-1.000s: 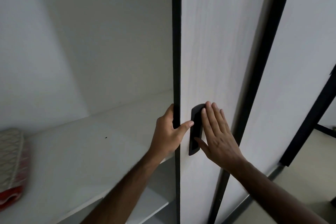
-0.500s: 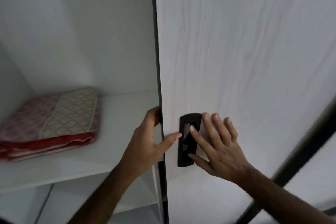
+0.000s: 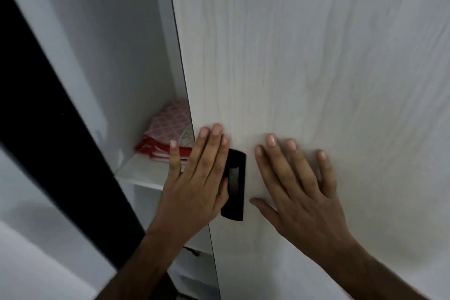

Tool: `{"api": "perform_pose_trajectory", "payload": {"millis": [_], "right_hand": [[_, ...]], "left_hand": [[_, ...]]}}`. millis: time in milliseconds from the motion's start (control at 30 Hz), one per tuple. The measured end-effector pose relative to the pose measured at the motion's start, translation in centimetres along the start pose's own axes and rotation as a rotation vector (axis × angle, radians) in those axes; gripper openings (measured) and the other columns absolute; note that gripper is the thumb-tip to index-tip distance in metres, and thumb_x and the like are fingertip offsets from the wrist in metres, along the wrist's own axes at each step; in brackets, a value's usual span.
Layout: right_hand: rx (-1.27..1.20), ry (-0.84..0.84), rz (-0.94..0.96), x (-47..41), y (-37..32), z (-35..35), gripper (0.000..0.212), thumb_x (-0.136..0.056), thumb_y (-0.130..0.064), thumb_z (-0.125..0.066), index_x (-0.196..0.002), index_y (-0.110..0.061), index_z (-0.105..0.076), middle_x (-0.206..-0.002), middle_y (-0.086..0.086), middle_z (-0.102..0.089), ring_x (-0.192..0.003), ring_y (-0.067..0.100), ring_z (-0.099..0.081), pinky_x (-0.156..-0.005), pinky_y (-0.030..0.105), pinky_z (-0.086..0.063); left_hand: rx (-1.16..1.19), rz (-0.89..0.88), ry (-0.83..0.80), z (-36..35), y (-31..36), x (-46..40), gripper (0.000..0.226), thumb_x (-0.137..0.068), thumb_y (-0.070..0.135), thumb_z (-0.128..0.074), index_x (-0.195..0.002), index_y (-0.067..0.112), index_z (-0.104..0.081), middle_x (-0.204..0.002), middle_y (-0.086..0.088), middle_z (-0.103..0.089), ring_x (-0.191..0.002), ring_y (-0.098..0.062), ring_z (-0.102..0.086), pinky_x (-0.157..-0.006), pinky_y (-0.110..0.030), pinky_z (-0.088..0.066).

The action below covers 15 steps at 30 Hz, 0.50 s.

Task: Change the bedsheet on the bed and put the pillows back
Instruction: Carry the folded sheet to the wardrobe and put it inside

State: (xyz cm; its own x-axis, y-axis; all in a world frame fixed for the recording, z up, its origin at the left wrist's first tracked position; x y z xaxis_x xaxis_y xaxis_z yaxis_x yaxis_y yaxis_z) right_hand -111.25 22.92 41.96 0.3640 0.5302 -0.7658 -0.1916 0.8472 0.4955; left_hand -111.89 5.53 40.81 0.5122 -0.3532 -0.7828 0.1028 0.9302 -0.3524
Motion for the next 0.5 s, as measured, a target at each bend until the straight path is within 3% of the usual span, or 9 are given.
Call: {"api": "perform_pose_trajectory", "payload": {"millis": [333,500], "right_hand": [[-0.068,-0.102,0.084,-7.5,-9.0,0.0,0.105,-0.081,-0.054,-0.070,-0.160,-0.014,-0.013,-0.168,0.008,-0.005,-0.154,0.028,-0.005,-0.123,0.054,-0.001],[-0.071,-0.062,0.083,-10.6,-13.6,0.1,0.099,-0.087,-0.046,-0.068,-0.160,-0.011,-0.011,-0.168,0.010,-0.005,-0.154,0.027,-0.010,-0.123,0.052,-0.004]], "left_hand": [[-0.295,0.117,-0.135,0.3,-10.8,3.5,0.072,-0.107,0.039,-0.041,-0.160,-0.001,-0.012,-0.169,-0.020,-0.009,-0.156,-0.031,-0.016,-0.125,-0.057,-0.012],[-0.302,0.188,-0.222,-0.2,-15.0,5.1,0.075,-0.106,0.034,-0.043,-0.160,-0.003,-0.006,-0.169,-0.023,-0.001,-0.157,-0.033,-0.008,-0.125,-0.057,-0.015]]}}
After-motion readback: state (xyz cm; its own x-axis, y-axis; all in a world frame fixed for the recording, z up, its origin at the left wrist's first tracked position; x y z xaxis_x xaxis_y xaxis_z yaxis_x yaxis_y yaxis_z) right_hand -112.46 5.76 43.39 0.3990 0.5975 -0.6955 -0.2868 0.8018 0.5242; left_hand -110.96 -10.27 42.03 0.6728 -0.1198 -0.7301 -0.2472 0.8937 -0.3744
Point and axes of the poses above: each hand's wrist, its own x-axis away from the middle knuckle, its own z-axis out of the back of the hand, y = z × x, the point moved 6 cm from there along -x, towards the middle knuckle
